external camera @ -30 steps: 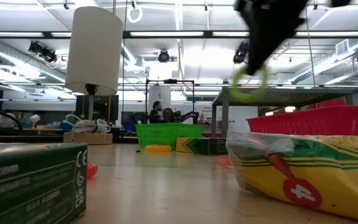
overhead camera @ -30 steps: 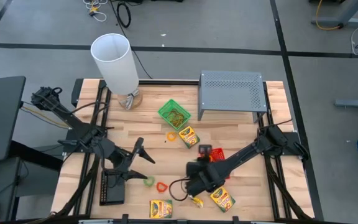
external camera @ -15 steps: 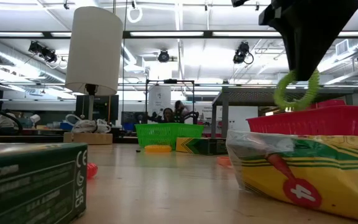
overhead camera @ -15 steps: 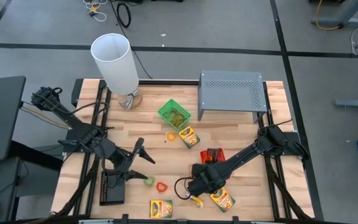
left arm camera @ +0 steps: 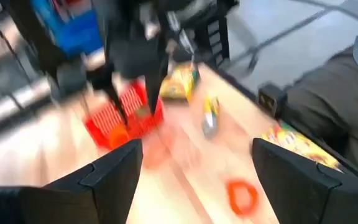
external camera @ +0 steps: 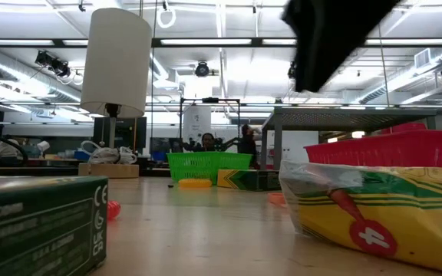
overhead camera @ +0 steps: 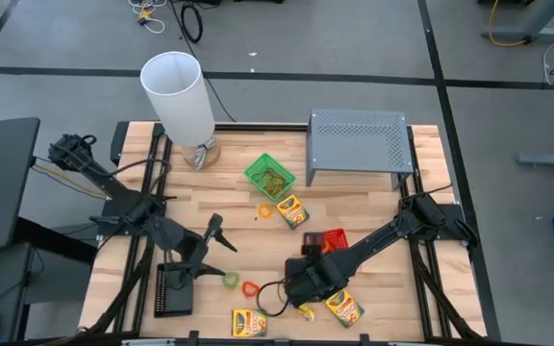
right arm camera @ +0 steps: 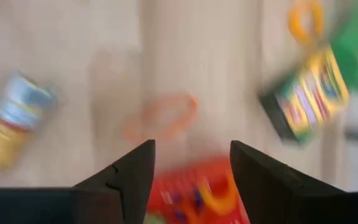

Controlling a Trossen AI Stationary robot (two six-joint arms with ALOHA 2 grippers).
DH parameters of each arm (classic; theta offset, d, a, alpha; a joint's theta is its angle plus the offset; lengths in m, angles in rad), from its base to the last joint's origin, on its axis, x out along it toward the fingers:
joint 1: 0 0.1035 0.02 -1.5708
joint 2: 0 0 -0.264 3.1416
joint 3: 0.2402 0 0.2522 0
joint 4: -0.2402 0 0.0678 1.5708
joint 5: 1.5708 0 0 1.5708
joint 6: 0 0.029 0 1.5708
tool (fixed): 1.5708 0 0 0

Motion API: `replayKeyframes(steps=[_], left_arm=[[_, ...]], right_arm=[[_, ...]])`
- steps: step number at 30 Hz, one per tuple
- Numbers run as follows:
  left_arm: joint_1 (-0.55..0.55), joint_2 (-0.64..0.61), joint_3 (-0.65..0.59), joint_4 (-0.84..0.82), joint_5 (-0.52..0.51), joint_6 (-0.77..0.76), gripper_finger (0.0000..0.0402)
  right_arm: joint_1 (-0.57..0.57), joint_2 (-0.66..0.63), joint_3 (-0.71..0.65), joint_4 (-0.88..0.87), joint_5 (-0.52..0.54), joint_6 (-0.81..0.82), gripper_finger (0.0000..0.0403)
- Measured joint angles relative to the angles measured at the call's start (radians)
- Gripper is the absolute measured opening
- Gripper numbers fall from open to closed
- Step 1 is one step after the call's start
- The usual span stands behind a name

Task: Pick & Place Office Desk Supplies
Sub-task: Put the green spring keychain into the red bin

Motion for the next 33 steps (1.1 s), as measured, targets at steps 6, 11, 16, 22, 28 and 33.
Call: replayKeyframes(steps=[6,11,16,22,28,33], left_arm=[[-0.001,0.038,0.0,-0.21,0.049,-0.252,0.0308],[-0.002,0.171,0.0,-0.23,0.144,-0.367,0.0308],[0.0,0.331,0.0,-0.219,0.135,-0.385,0.0308],[0.008,0.473,0.0,-0.155,0.123,-0.415,0.0308],[0.032,0.568,-0.001,-0.108,0.108,-0.444,0.0304],[0.055,0.608,0.002,-0.102,0.056,-0.473,0.0286]], right_arm=[[0.0,0.0,0.0,0.312,0.001,-0.233,0.0206],[-0.001,0.0,0.0,0.54,0.005,-0.401,0.0204],[0.0,0.0,0.0,0.628,0.074,-0.489,0.0204],[0.003,0.0,0.0,0.59,0.087,-0.462,0.0204],[0.014,0.0,0.0,0.566,0.084,-0.419,0.0204],[0.024,0.0,0.0,0.561,0.083,-0.402,0.0204]])
